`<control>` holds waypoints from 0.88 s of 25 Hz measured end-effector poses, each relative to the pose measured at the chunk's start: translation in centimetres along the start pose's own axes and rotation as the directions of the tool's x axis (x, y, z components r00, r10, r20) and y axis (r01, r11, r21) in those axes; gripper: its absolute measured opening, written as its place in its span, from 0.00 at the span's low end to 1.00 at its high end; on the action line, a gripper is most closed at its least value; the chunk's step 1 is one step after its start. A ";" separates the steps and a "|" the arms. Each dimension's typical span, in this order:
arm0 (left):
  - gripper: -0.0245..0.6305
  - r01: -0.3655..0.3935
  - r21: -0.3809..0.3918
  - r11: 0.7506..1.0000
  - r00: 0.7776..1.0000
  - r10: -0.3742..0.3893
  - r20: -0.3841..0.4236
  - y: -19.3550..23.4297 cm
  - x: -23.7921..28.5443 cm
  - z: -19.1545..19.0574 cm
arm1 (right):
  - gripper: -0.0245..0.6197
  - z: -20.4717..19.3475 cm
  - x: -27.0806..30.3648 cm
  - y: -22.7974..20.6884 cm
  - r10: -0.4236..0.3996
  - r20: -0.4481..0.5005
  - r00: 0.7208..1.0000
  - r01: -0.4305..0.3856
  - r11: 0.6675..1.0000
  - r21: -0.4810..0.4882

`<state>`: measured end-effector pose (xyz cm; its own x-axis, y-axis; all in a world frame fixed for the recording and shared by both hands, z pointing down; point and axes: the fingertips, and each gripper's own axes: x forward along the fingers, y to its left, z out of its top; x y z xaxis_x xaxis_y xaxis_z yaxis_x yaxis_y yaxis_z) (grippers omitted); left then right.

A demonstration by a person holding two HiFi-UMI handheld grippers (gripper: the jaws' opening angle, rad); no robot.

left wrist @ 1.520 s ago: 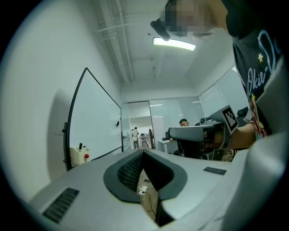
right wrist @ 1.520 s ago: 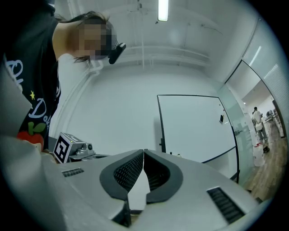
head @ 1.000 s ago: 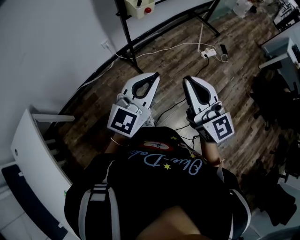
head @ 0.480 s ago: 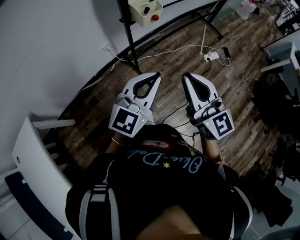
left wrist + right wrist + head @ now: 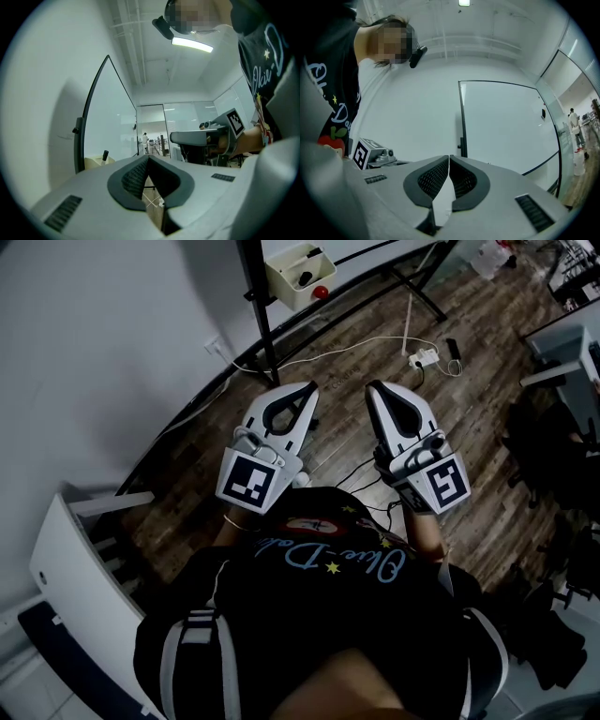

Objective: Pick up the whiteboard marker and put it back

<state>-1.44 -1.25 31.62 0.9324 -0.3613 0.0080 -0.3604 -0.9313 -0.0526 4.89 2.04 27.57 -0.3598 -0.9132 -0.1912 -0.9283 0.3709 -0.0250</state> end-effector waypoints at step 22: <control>0.02 -0.069 -0.021 0.997 0.998 0.069 -0.008 5.2 -0.1 -0.7 | 0.10 -1.3 5.0 -1.3 0.036 -0.035 0.999 -0.036 0.999 0.004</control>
<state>-3.40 -6.10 32.08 0.9051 -0.4251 0.0122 -0.4245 -0.9049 -0.0317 4.14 -3.24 27.95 -0.3958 -0.9047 -0.1579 -0.9145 0.4039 -0.0219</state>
